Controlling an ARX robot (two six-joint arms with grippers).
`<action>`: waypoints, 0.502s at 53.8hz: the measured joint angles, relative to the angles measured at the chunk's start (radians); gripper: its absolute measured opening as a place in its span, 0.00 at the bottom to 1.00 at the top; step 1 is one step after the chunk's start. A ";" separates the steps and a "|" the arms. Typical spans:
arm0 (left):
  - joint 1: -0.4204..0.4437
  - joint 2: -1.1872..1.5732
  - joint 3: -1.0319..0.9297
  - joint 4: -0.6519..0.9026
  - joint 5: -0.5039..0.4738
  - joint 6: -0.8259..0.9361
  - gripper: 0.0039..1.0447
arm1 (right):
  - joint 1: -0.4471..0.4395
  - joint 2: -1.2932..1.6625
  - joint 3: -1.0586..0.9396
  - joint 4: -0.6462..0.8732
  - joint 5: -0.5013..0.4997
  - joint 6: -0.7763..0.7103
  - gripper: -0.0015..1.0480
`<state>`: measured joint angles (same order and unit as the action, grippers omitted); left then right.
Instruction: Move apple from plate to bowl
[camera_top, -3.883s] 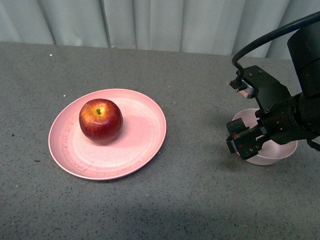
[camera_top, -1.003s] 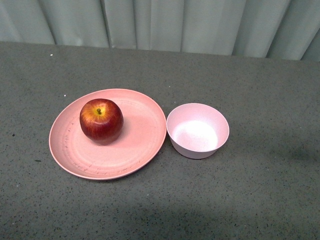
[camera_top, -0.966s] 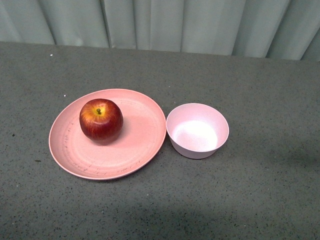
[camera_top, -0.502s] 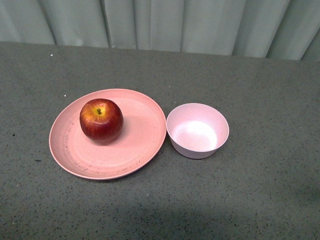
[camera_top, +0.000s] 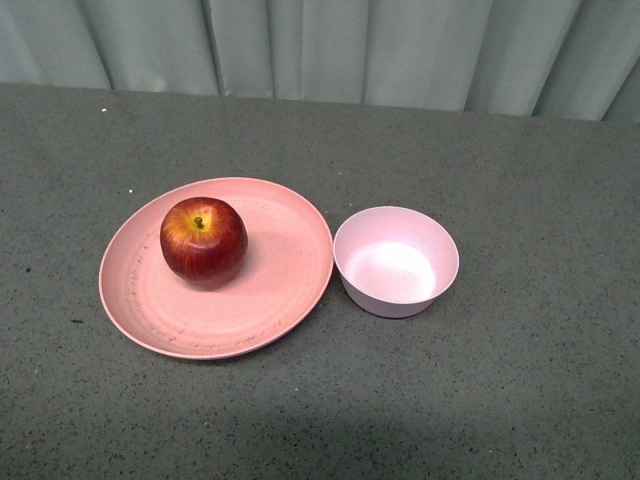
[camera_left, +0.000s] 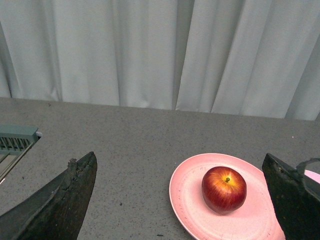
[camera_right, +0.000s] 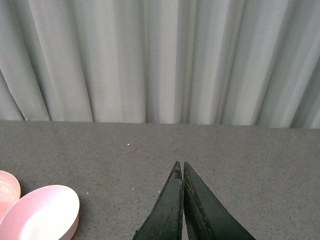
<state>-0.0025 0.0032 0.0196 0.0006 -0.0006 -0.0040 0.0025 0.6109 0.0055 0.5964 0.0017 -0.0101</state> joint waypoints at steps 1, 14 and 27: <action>0.000 0.000 0.000 0.000 0.000 0.000 0.94 | 0.000 -0.014 0.000 -0.013 0.000 0.000 0.01; 0.000 0.000 0.000 0.000 0.000 0.000 0.94 | 0.000 -0.171 0.000 -0.158 0.000 0.000 0.01; 0.000 0.000 0.000 0.000 0.000 0.000 0.94 | 0.000 -0.293 0.000 -0.276 0.000 0.000 0.01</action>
<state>-0.0025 0.0032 0.0196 0.0006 -0.0006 -0.0040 0.0025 0.3180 0.0051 0.3206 0.0017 -0.0105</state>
